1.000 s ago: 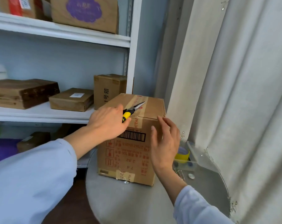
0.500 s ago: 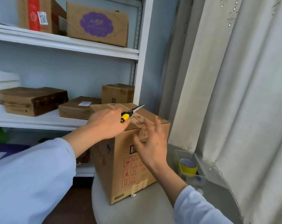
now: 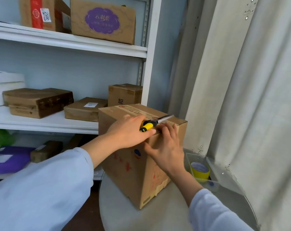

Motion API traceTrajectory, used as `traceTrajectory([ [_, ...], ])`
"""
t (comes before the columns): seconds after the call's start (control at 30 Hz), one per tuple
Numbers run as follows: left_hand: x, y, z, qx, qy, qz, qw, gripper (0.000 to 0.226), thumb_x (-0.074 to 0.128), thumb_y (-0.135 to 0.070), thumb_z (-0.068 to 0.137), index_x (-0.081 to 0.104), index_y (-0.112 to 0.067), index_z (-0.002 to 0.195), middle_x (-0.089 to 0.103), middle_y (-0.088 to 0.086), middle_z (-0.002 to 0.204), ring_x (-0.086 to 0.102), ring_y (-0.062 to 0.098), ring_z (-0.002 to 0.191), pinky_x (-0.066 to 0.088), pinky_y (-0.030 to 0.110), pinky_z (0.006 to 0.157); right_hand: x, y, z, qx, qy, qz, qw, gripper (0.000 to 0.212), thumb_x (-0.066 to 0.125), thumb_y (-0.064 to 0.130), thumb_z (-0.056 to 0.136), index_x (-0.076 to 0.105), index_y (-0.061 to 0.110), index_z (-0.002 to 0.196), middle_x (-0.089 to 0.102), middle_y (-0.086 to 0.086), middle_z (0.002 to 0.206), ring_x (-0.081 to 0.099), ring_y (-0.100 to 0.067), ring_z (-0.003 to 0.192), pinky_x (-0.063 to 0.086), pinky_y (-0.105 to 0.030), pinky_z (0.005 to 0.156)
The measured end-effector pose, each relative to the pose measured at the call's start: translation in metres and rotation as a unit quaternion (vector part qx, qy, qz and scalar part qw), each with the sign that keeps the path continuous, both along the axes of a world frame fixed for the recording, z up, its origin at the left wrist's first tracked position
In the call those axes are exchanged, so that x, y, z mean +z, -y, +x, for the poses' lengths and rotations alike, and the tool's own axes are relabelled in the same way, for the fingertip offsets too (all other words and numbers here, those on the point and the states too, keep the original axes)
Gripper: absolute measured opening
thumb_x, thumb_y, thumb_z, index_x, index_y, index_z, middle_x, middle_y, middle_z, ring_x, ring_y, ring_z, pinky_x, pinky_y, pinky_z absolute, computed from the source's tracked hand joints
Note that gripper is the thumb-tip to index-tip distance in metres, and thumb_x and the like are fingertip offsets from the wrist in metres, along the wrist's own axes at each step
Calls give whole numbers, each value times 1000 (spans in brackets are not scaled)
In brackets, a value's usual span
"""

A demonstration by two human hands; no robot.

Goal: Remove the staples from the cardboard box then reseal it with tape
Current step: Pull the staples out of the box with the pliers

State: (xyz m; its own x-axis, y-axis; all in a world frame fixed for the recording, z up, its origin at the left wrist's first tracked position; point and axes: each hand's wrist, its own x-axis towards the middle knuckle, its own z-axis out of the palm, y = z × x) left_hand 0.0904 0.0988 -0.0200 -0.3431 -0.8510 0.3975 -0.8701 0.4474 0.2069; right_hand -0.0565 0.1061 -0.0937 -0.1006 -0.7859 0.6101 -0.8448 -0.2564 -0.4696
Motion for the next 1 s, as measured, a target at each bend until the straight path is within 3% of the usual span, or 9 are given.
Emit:
traceTrajectory([
  [0.1, 2, 2, -2, -31, 24, 17, 999, 56, 49, -64, 84, 48, -29, 128, 48, -5, 129, 45, 16, 117, 45, 37, 90, 4, -1, -30, 61, 31, 14, 998, 74, 57, 71, 67, 46, 33, 130, 33, 7, 150, 26, -16, 142, 38, -47, 109],
  [0.17, 6, 6, 2, -48, 14, 37, 998, 57, 53, -64, 82, 50, -30, 127, 47, -5, 126, 46, 16, 115, 45, 39, 93, 9, -5, -51, 107, 63, 61, 990, 66, 69, 60, 73, 41, 43, 130, 21, 9, 157, 24, -9, 142, 29, -37, 114],
  [0.23, 9, 8, 3, -80, 10, 51, 995, 53, 57, -61, 81, 53, -31, 125, 48, -7, 117, 47, 14, 110, 44, 35, 90, 13, -9, -70, 159, 98, 108, 976, 66, 72, 51, 75, 35, 50, 131, 16, 13, 158, 24, -6, 140, 26, -33, 113],
  [0.33, 14, 9, 3, -125, 28, 59, 990, 50, 60, -57, 81, 54, -32, 124, 45, -11, 108, 47, 10, 104, 41, 28, 81, 16, -11, -82, 177, 112, 140, 968, 83, 71, 52, 71, 24, 47, 139, 29, 16, 150, 31, -6, 135, 32, -31, 109],
  [0.43, 25, 12, 7, -142, 58, 56, 987, 51, 62, -57, 80, 56, -35, 125, 51, -11, 108, 49, 7, 99, 41, 22, 75, 13, -5, -76, 143, 87, 140, 976, 106, 68, 76, 58, 19, 44, 145, 29, 15, 152, 33, -10, 138, 35, -45, 112],
  [0.53, 32, 15, 5, -153, 83, 54, 983, 51, 62, -56, 80, 54, -37, 127, 50, -14, 106, 48, 5, 98, 41, 23, 78, 11, 0, -79, 114, 90, 127, 981, 108, 61, 86, 51, 22, 45, 143, 36, 14, 149, 40, -15, 134, 42, -51, 105],
  [0.7, 34, 17, 2, -138, 132, 25, 981, 58, 59, -57, 82, 46, -39, 135, 45, -17, 104, 43, 3, 95, 34, 19, 70, 9, 4, -87, 131, 99, 116, 980, 101, 67, 80, 54, 27, 46, 141, 39, 14, 146, 42, -13, 132, 43, -48, 105],
  [0.83, 35, 19, -2, -131, 141, 27, 981, 63, 61, -53, 82, 40, -38, 139, 50, -12, 116, 38, 3, 95, 34, 21, 78, 13, 4, -90, 153, 123, 129, 972, 95, 71, 64, 59, 28, 42, 142, 39, 21, 136, 42, -10, 128, 44, -45, 105],
  [1.0, 35, 25, -7, -128, 160, 29, 978, 63, 60, -52, 82, 39, -39, 140, 47, -13, 108, 41, 4, 97, 34, 22, 77, 12, 8, -93, 165, 139, 141, 966, 91, 70, 62, 60, 27, 47, 139, 37, 25, 130, 42, -15, 130, 45, -46, 104],
])
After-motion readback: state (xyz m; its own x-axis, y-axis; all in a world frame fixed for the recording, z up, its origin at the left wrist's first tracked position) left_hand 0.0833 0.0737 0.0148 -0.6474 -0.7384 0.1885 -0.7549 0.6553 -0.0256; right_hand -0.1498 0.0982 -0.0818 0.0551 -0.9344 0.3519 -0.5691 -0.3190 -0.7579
